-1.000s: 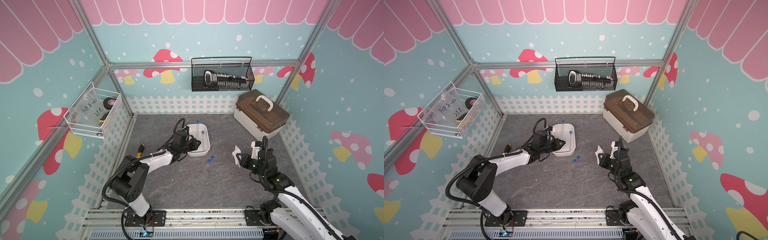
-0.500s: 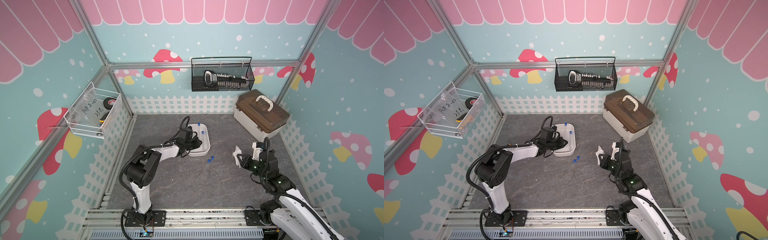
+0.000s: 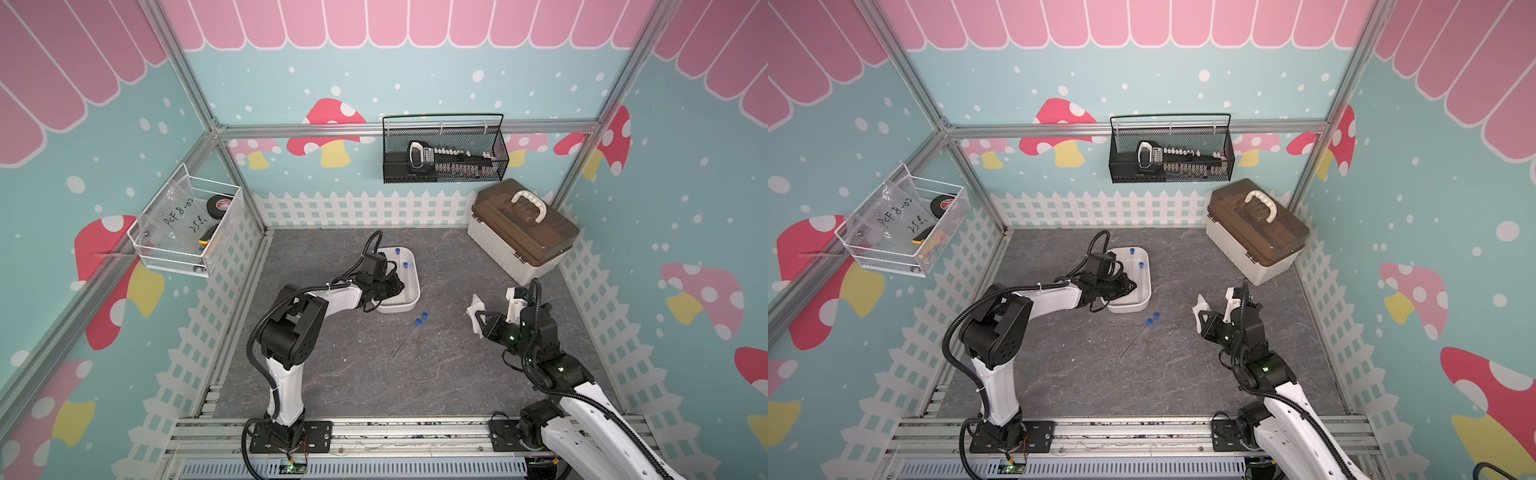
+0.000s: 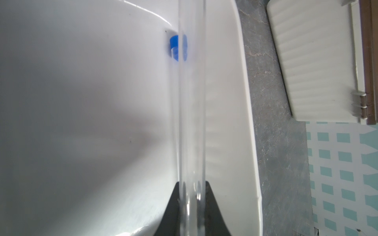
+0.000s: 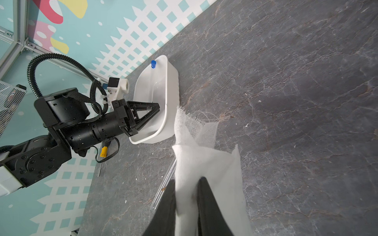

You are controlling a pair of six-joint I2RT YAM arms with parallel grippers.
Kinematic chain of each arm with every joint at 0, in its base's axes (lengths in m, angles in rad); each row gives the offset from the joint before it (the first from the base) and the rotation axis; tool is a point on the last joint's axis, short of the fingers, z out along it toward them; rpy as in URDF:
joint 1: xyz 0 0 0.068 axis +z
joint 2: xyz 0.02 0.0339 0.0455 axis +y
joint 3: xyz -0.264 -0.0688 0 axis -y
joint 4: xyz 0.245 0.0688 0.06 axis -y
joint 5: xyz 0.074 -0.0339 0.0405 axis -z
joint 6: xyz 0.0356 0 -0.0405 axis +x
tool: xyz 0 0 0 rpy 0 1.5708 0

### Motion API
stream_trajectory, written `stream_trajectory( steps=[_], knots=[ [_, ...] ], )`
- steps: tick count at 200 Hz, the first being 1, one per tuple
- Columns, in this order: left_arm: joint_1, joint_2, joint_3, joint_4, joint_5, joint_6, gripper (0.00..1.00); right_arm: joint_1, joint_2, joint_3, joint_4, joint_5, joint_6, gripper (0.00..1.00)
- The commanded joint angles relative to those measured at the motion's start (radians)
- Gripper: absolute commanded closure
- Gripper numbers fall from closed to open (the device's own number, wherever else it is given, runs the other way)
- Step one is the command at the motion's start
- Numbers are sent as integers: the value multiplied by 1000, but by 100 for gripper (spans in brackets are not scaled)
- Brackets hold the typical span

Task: Wipe the exteriors of test tubes
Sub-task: Place the test tube in the storage box.

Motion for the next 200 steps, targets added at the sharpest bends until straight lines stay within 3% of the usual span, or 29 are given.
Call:
stream_trajectory(
  steps=[1,200],
  knots=[
    [8,22,39,-37,14,-15,87,0,-11,-12,-13,10,14,81],
    [17,87,86,-66,11,-14,77,0,-59,-22,-45,26,17,81]
  ],
)
